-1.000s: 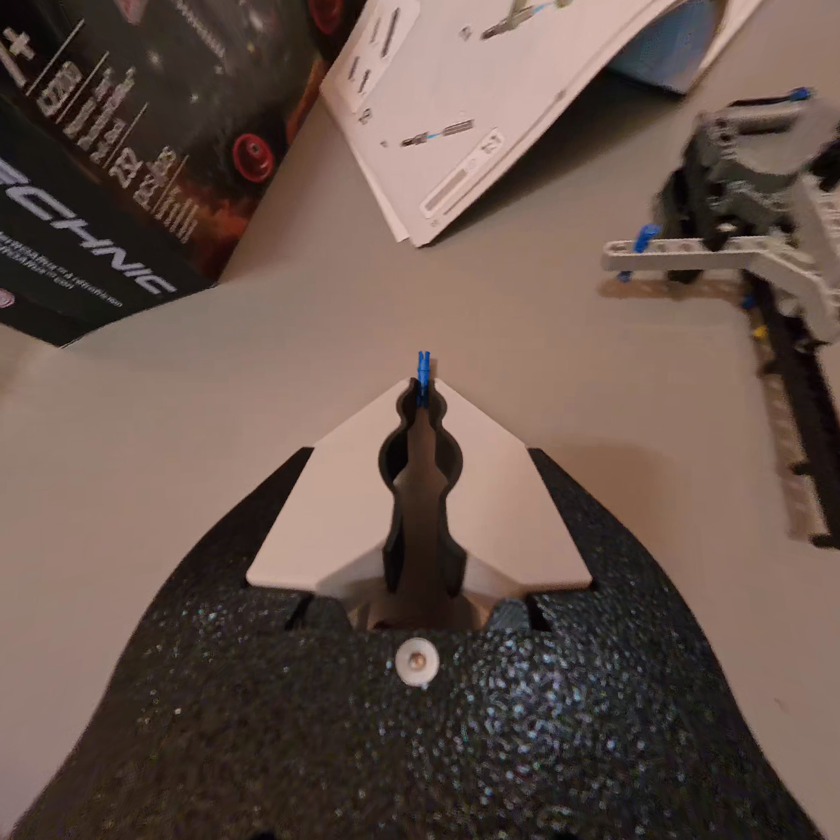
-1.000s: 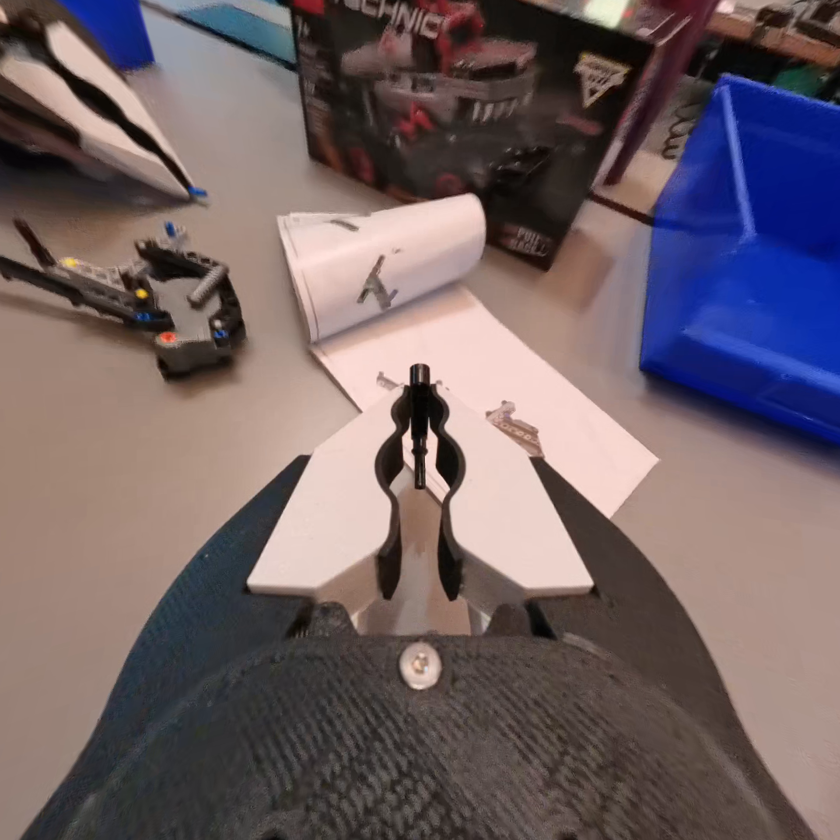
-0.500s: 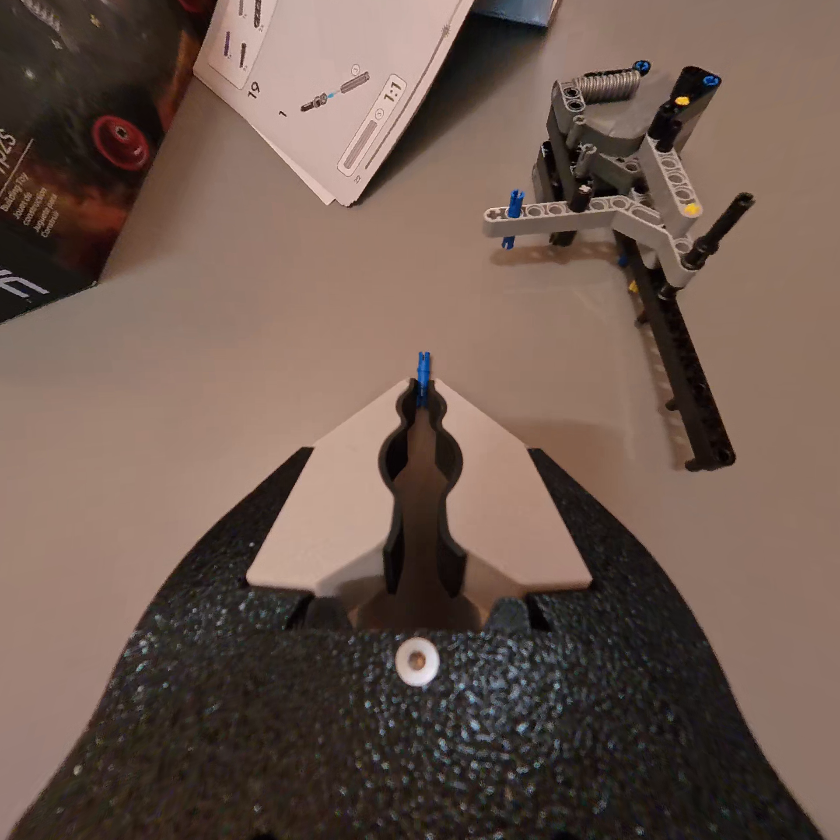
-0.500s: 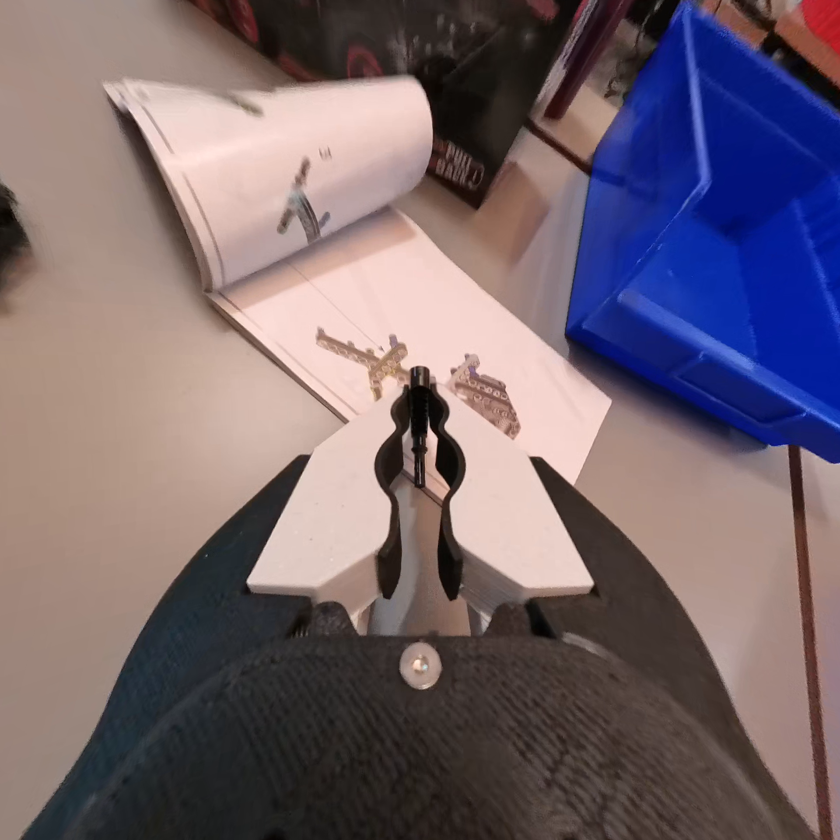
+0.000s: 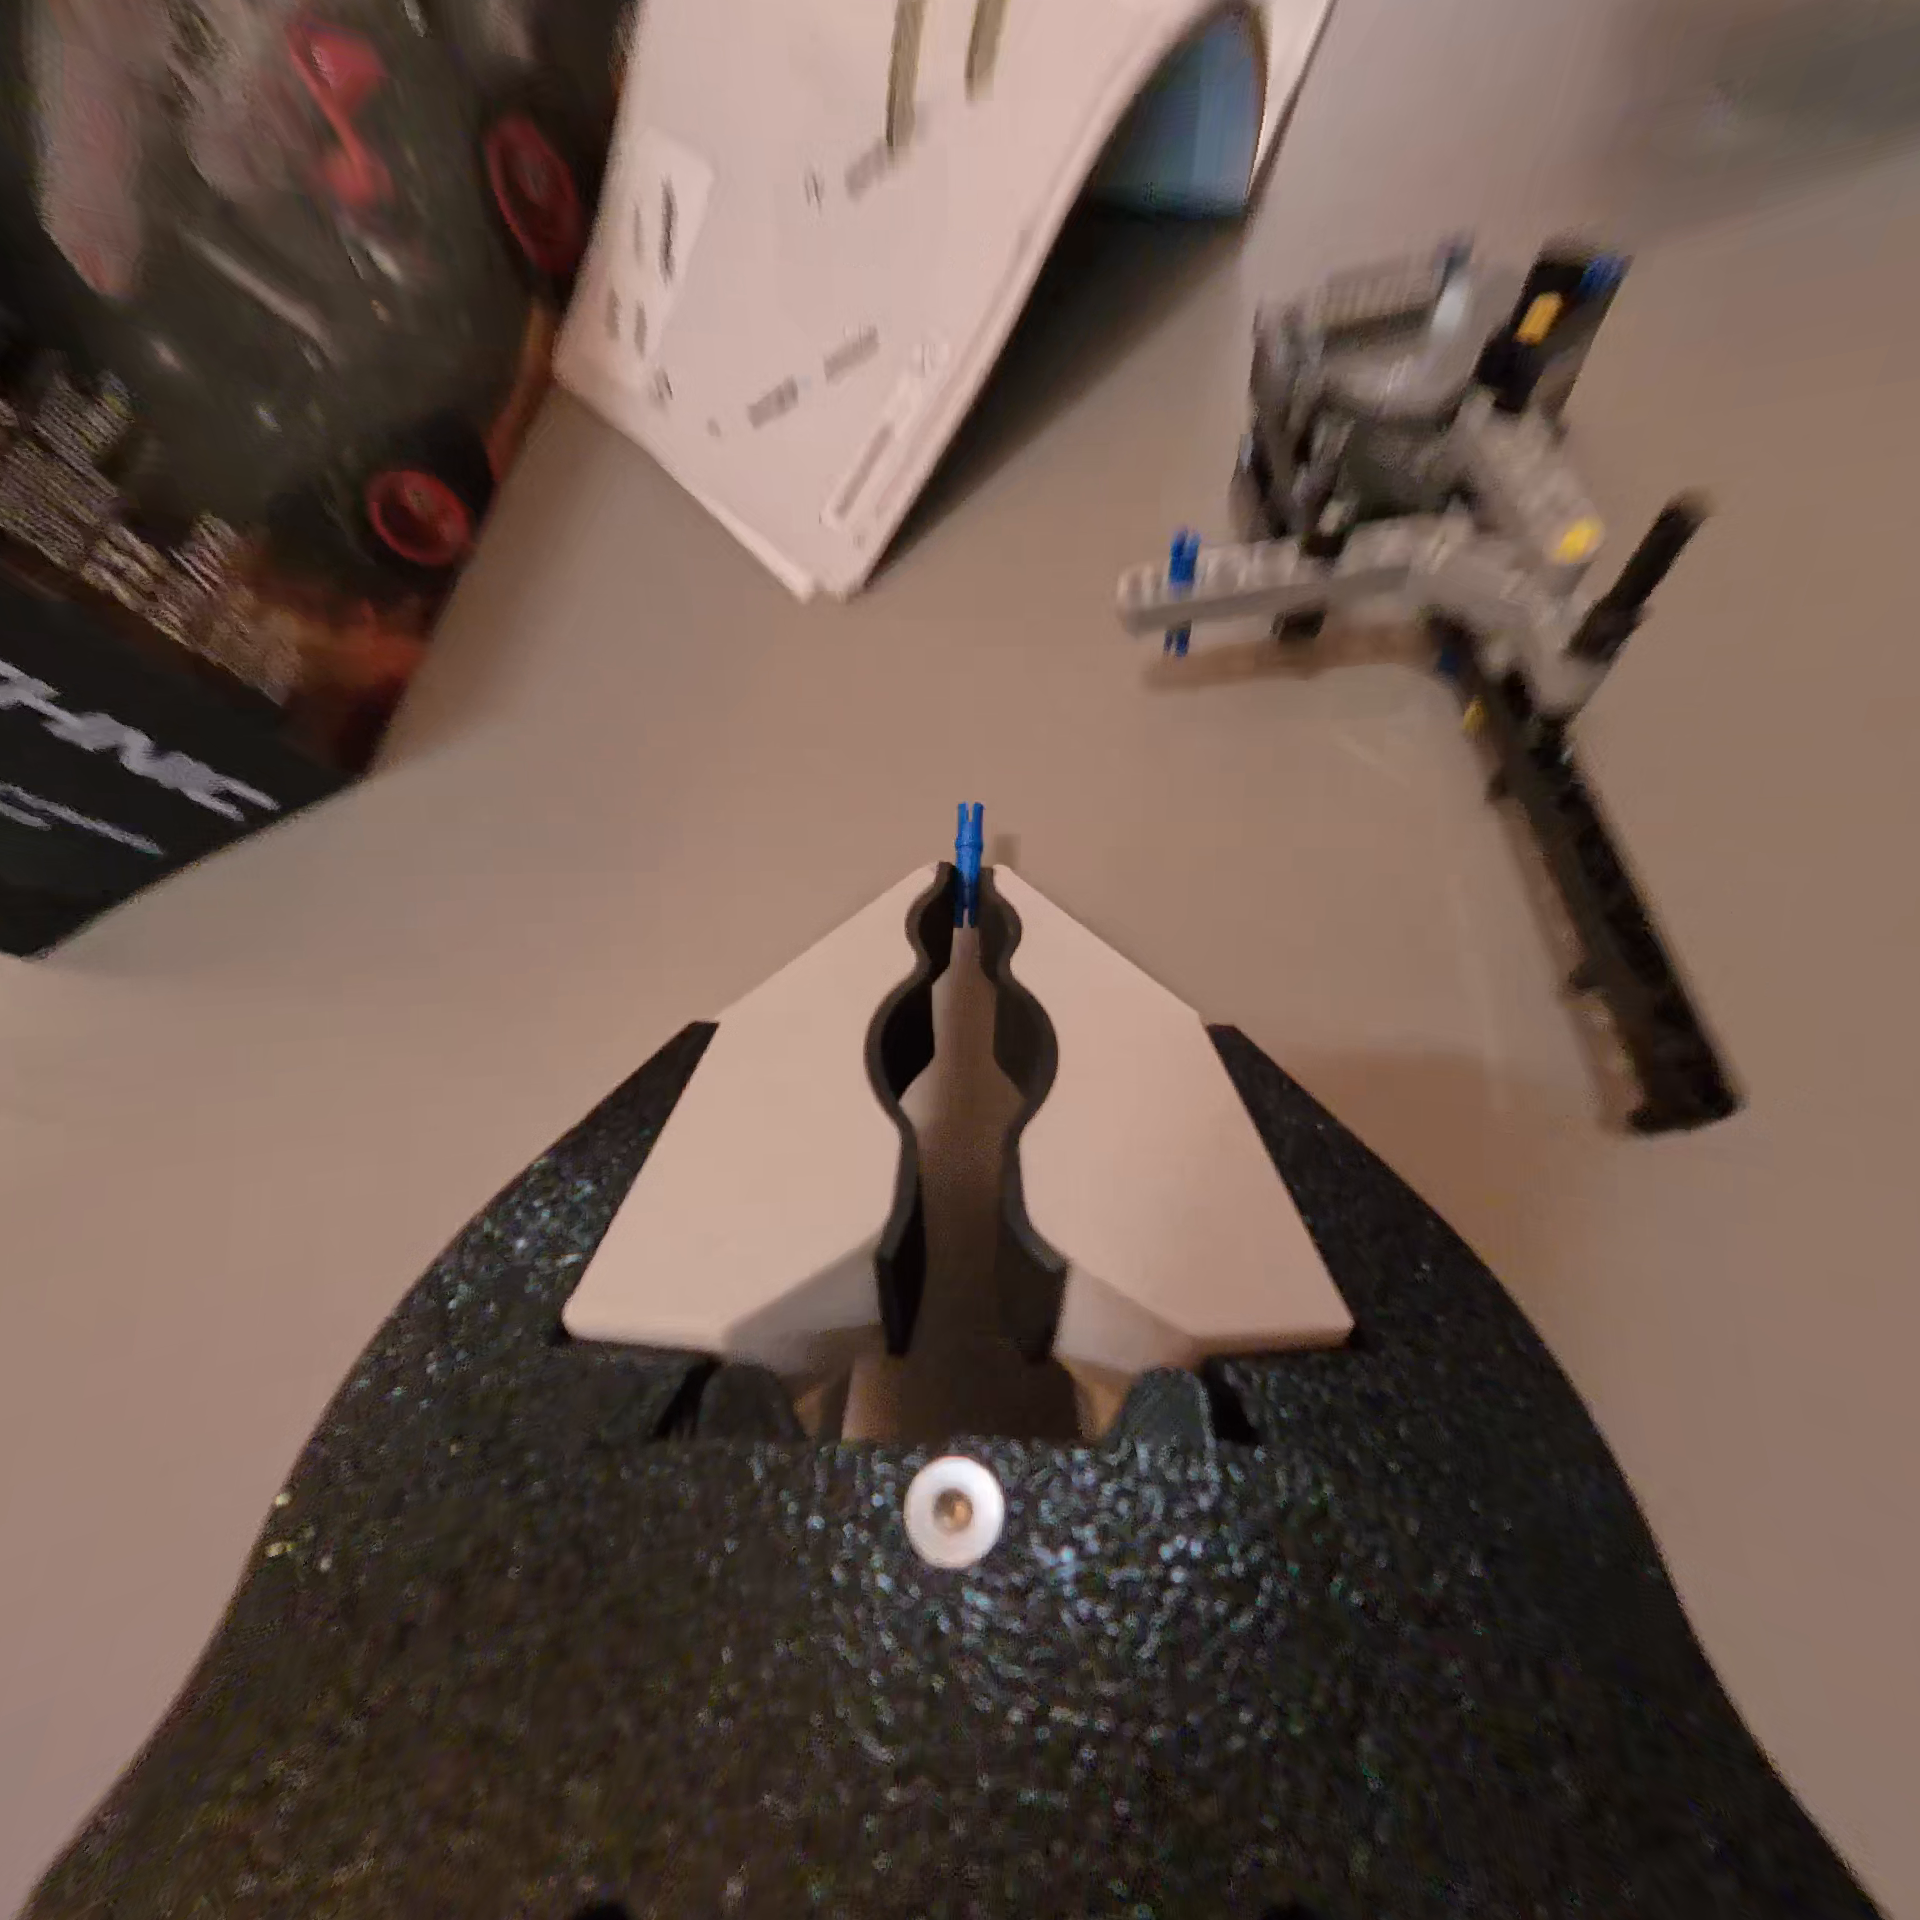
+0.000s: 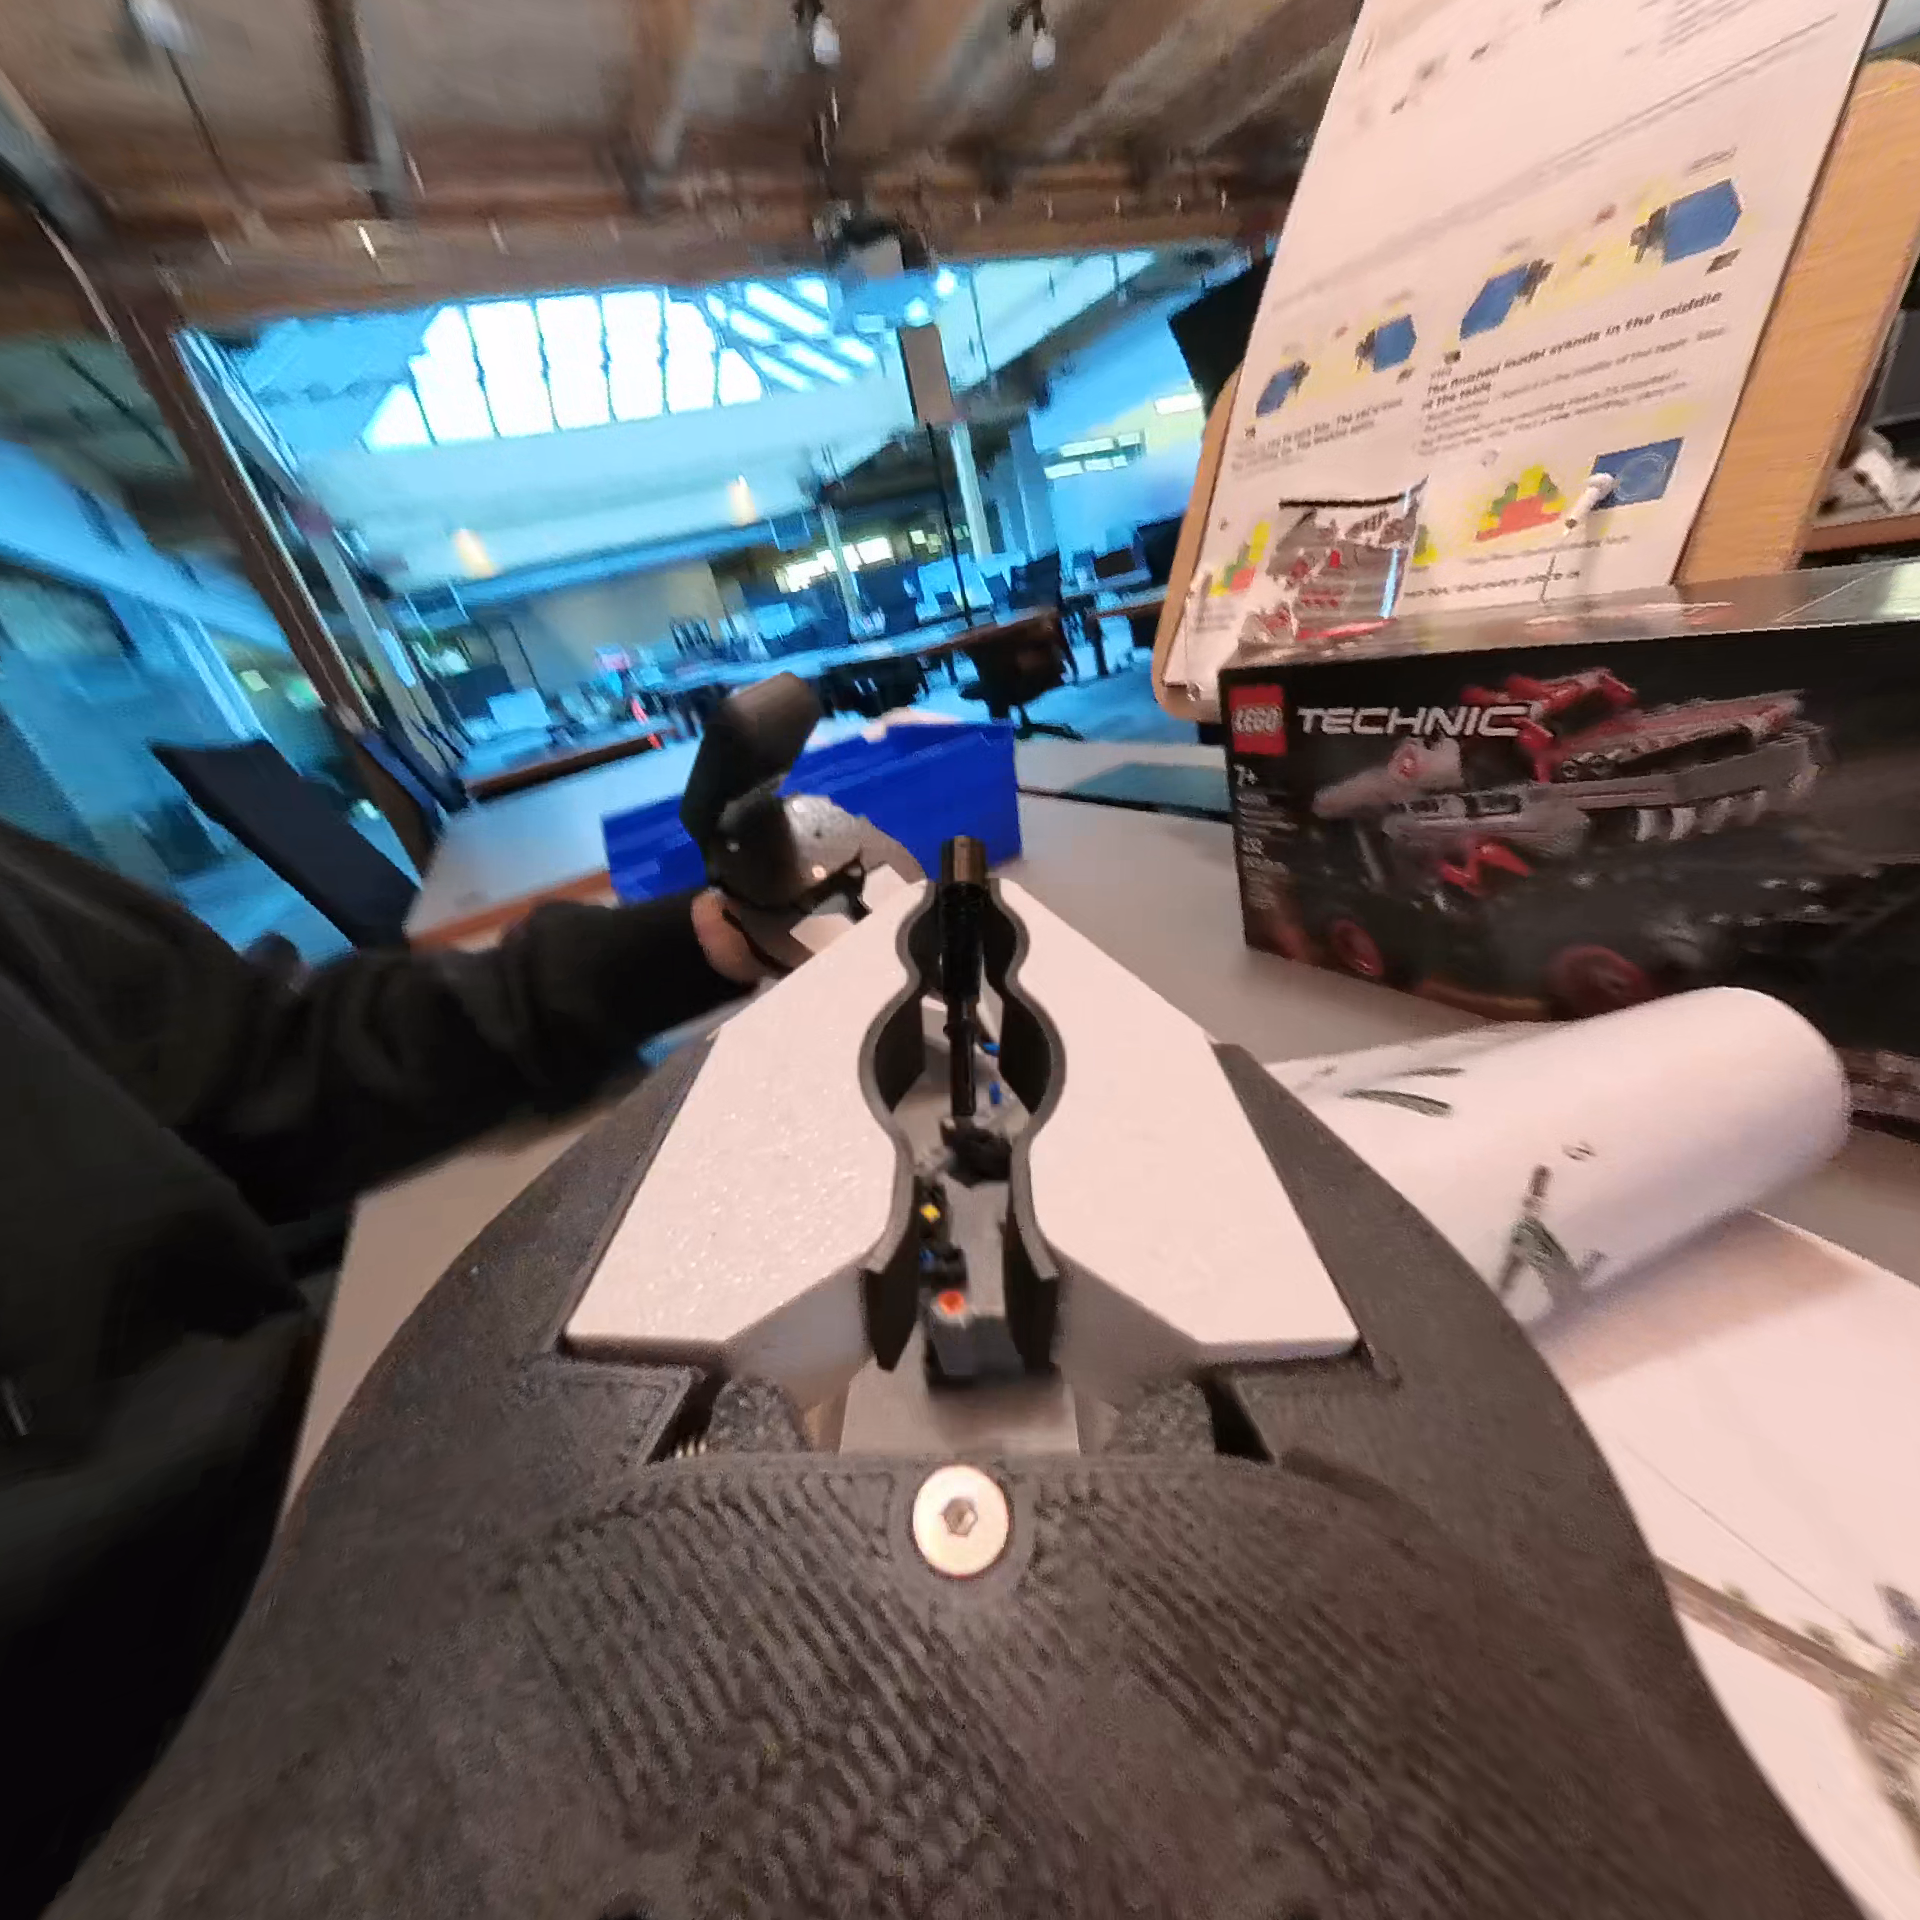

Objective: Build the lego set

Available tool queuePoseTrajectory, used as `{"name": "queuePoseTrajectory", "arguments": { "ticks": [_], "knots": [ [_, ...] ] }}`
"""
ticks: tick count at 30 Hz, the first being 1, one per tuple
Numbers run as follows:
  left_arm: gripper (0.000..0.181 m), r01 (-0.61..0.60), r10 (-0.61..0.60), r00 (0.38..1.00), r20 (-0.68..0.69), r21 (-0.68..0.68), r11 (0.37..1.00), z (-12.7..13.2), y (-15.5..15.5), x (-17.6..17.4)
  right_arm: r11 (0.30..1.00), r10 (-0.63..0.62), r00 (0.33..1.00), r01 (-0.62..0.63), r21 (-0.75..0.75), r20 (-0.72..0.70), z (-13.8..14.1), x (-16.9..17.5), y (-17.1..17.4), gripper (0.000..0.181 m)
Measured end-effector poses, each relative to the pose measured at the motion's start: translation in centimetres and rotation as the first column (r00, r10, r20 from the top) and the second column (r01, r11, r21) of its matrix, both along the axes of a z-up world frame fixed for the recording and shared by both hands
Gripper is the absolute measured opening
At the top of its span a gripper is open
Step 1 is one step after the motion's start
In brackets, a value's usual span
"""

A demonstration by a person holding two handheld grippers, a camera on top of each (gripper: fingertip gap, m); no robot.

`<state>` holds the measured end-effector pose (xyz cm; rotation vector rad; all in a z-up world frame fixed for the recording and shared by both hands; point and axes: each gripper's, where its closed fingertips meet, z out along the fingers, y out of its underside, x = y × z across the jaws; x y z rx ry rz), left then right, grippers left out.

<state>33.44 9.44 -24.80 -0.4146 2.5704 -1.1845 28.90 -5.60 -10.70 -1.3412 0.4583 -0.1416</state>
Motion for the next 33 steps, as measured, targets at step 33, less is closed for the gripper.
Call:
{"name": "queuePoseTrajectory", "arguments": {
  "ticks": [33],
  "knots": [
    [0.002,0.138,-0.608,0.425,0.671,0.616,0.775,14.1,-10.4,-5.8,0.964,0.235,0.919,-0.179,-0.197,0.317,-0.9,-1.5,5.9,0.006]
  ]
}}
